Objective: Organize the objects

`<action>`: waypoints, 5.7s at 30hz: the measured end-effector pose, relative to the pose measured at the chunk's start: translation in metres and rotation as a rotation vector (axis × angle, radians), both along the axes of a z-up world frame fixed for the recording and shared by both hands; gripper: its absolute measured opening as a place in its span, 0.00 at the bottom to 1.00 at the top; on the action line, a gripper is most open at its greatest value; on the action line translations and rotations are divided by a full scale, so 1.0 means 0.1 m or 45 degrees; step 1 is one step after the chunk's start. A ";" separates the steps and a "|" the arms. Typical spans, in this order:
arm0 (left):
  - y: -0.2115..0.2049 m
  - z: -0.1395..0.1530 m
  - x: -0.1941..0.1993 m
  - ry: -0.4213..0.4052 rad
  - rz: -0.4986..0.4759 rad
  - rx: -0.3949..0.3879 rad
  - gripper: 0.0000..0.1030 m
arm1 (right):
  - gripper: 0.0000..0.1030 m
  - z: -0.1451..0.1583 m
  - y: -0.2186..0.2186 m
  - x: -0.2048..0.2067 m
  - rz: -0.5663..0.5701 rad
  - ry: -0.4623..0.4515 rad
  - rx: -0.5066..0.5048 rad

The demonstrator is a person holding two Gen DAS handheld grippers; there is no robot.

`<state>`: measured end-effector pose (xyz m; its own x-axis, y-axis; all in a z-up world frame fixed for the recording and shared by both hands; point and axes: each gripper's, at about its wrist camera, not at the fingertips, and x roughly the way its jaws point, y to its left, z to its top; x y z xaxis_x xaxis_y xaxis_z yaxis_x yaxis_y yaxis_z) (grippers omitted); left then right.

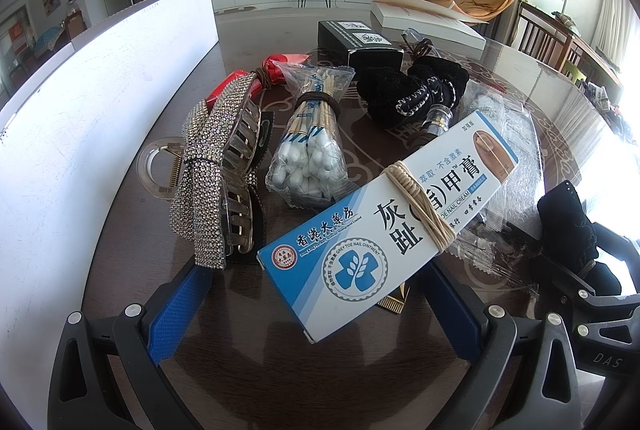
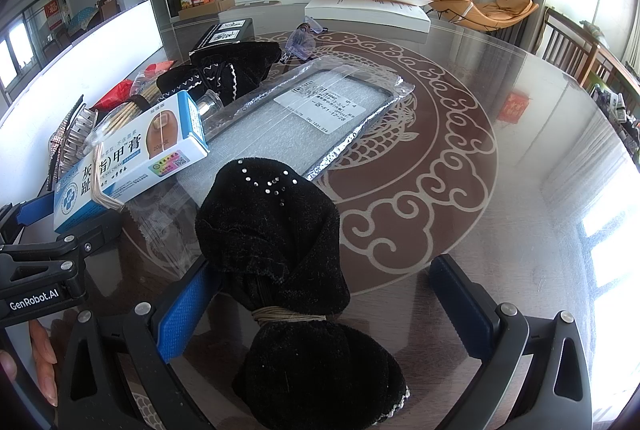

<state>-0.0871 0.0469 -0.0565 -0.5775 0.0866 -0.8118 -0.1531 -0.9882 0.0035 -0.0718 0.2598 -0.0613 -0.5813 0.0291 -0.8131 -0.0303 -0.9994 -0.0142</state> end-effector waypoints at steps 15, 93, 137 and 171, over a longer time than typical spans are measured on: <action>0.00 0.00 0.00 0.000 0.000 0.000 1.00 | 1.00 0.00 0.00 0.00 0.000 0.000 0.000; 0.05 0.21 0.54 -0.054 -0.337 0.003 0.43 | 1.00 0.01 0.01 -0.02 -0.015 0.000 0.003; -2.67 1.41 0.56 0.206 0.319 0.137 0.43 | 0.40 1.78 -2.99 -0.33 0.830 0.032 -0.496; 0.04 0.02 0.17 -0.002 -0.089 -0.003 1.00 | 1.00 0.00 -0.08 0.25 0.084 0.002 0.003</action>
<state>-0.0698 0.0506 -0.0550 -0.5691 0.1249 -0.8127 -0.2216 -0.9751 0.0053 -0.0468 0.2518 -0.0612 -0.5834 -0.0072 -0.8121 0.0353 -0.9992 -0.0165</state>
